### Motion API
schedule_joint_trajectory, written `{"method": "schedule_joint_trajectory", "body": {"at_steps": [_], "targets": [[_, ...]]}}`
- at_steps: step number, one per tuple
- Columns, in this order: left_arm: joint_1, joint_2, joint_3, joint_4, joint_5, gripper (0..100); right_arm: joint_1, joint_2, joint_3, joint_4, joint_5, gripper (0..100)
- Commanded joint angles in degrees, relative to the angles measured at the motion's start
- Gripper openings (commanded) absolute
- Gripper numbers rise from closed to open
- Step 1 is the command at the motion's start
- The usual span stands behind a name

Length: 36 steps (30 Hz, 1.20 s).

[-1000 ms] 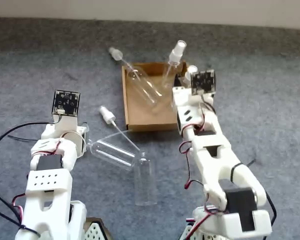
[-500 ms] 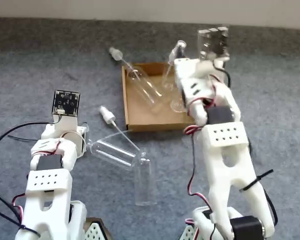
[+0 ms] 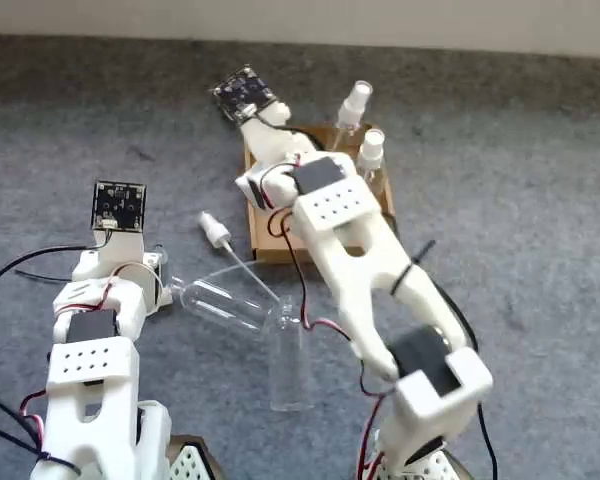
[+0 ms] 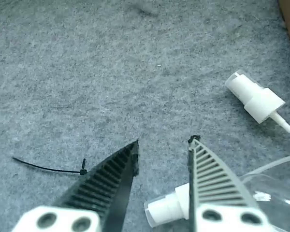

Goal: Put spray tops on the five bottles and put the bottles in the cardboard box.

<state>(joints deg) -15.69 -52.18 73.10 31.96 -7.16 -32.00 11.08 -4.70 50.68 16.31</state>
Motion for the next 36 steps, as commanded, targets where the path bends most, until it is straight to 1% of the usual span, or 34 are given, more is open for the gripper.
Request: {"method": "schedule_joint_trajectory", "body": {"at_steps": [1, 7, 11, 19, 23, 28, 36], "targets": [[-0.84, -0.4, -0.75, -1.32, -0.53, 16, -0.22, 7.43, -12.44, 2.15, 0.97, 31.4], [-0.84, -0.4, -0.48, -1.41, -0.53, 16, -0.13, 21.58, -29.23, 5.67, 0.97, 31.4], [-0.84, -0.4, -0.48, -1.41, -0.53, 16, 1.27, 29.58, -38.81, 7.96, 0.97, 31.4], [-0.75, -0.4, -0.4, -1.41, -0.53, 16, 3.56, 41.45, -54.55, 13.05, 1.05, 31.4], [-0.75, -0.4, -0.4, -1.41, -0.53, 16, 3.56, 45.05, -61.14, 15.69, 1.05, 31.4], [-0.75, -0.4, -0.4, -1.41, -0.53, 16, 3.3, 46.46, -69.58, 16.31, 1.05, 31.4], [-0.75, -0.4, -0.4, -1.41, -0.53, 16, 3.65, 46.73, -76.88, 26.86, 1.14, 31.4]]}}
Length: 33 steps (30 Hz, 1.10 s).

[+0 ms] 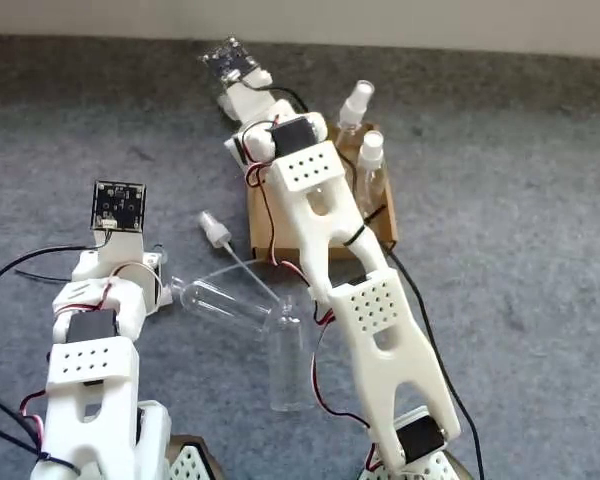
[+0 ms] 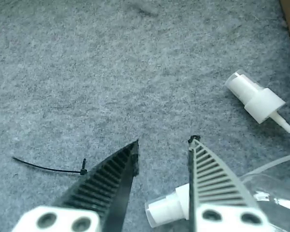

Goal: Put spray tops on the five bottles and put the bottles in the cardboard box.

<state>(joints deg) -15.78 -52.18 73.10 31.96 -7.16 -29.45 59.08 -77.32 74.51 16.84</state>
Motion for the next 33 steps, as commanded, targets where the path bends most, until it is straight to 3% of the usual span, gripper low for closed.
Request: {"method": "schedule_joint_trajectory", "body": {"at_steps": [1, 6, 25, 33], "targets": [[-0.66, -0.4, -0.4, -1.41, -0.53, 16, 1.1, -1.1, -4.18, 4.18, 1.23, 31.4], [-0.66, -0.4, -0.31, -1.41, -0.53, 16, 1.01, -1.01, -4.0, 9.01, 7.91, 31.4], [-0.66, -0.31, -0.31, -1.41, -0.53, 16, 0.92, 8.04, -5.85, 9.19, 8.0, 30.8], [-0.66, -0.31, -0.31, -1.41, -0.53, 16, 0.92, 8.66, -14.81, 9.19, 8.09, 7.0]]}}
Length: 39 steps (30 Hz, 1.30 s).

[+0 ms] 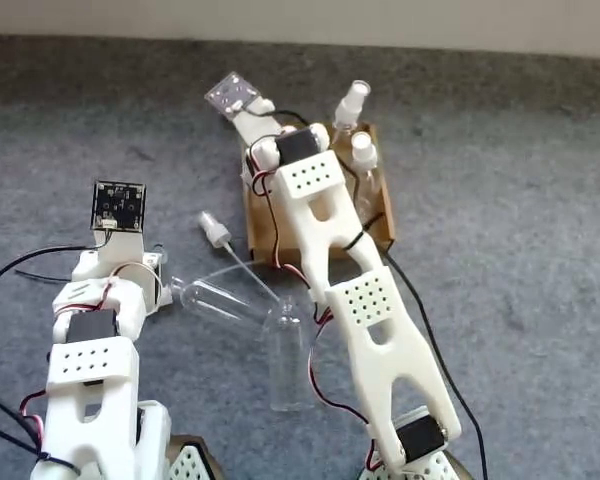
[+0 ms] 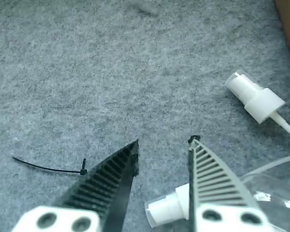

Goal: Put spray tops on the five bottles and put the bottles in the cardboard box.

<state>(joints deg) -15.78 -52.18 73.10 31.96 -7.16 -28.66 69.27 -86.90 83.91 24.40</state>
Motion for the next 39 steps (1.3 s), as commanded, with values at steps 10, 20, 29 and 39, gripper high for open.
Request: {"method": "schedule_joint_trajectory", "body": {"at_steps": [10, 20, 29, 39], "targets": [[-0.66, -0.31, -0.22, -1.41, -0.53, 16, -2.59, -3.03, -14.37, 0.48, 0.53, 2.4], [-0.92, -0.31, -0.22, -1.41, -0.53, 16, -9.19, -7.96, -14.37, 11.21, 0.35, 2.3], [-1.1, -0.31, -0.31, -1.41, -0.53, 16, -13.23, -14.11, -14.29, 17.36, 0.26, 2.3], [-1.89, -0.31, -0.57, -1.32, -0.53, 16, -14.37, -21.67, -14.2, 17.27, 0.26, 2.3]]}}
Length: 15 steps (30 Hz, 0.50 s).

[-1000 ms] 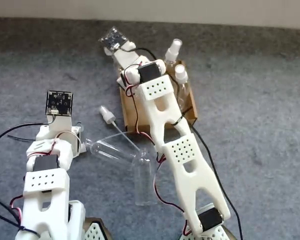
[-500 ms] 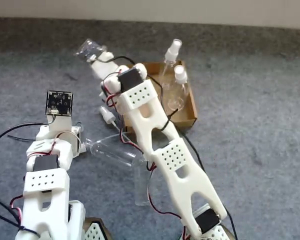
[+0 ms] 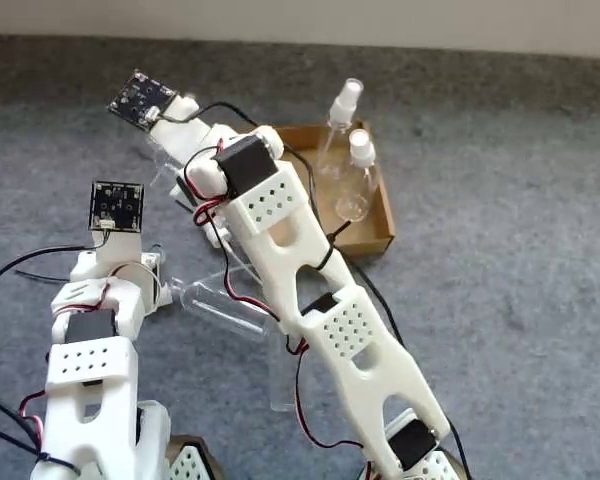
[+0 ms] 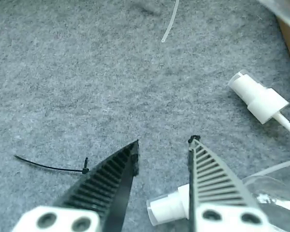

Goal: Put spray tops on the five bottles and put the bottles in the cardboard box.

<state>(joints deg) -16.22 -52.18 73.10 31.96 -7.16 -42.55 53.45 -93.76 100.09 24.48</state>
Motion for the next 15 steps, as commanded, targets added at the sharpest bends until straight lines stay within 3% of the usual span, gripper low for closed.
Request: {"method": "schedule_joint_trajectory", "body": {"at_steps": [1, 8, 15], "targets": [[-2.24, -0.31, -0.75, -1.32, -0.53, 16, -0.48, -6.73, -7.34, 1.1, 0.18, 2.3], [-4.0, -0.13, -2.33, -0.97, -0.53, 16, -0.22, -13.85, -5.41, 1.19, -0.44, 2.2], [-5.76, -0.04, -2.95, -0.88, -0.44, 16, -0.04, -30.55, 23.52, 1.19, -3.6, 2.2]]}}
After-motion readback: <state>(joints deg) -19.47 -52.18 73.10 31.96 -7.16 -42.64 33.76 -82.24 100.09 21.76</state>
